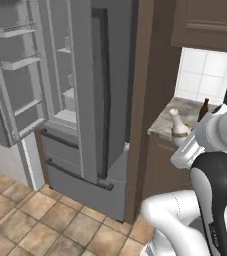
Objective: Place the liquor and beer on the top shelf of the fridge to keep them out of children's reach, and place the cucumber on lower shelves for easy access.
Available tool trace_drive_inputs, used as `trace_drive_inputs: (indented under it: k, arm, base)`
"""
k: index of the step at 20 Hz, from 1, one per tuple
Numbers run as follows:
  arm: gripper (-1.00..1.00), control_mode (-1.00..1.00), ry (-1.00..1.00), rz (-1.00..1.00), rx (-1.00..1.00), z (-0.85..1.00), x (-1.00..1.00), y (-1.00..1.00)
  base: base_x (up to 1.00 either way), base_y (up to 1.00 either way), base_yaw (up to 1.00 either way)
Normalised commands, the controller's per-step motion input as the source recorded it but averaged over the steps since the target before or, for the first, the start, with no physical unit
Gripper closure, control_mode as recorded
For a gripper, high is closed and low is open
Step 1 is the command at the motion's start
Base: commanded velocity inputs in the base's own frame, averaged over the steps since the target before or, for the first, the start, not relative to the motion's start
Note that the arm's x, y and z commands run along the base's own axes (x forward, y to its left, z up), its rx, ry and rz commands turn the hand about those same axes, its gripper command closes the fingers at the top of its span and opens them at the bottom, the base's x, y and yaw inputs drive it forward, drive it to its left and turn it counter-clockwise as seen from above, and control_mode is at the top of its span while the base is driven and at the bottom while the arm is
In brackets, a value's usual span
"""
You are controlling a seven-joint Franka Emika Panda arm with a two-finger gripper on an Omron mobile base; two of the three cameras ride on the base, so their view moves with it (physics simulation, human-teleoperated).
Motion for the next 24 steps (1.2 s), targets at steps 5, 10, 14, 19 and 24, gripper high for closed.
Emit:
trace_drive_inputs:
  k: [5,10,14,19,24]
  arm:
    - [1.0,1.0,0.0,0.0,0.0,0.0,0.0,0.0]
    - [1.0,1.0,0.0,0.0,0.0,0.0,0.0,0.0]
    - [1.0,1.0,0.0,0.0,0.0,0.0,0.0,0.0]
    - [1.0,1.0,0.0,0.0,0.0,0.0,0.0,0.0]
    - [1.0,1.0,0.0,0.0,0.0,0.0,0.0,0.0]
  base:
    - [0.03,0.39,0.52]
    - [0.21,0.64,0.43]
    - [0.29,0.87,0.36]
    - [0.38,1.0,0.25]
    - [0.51,0.91,0.09]
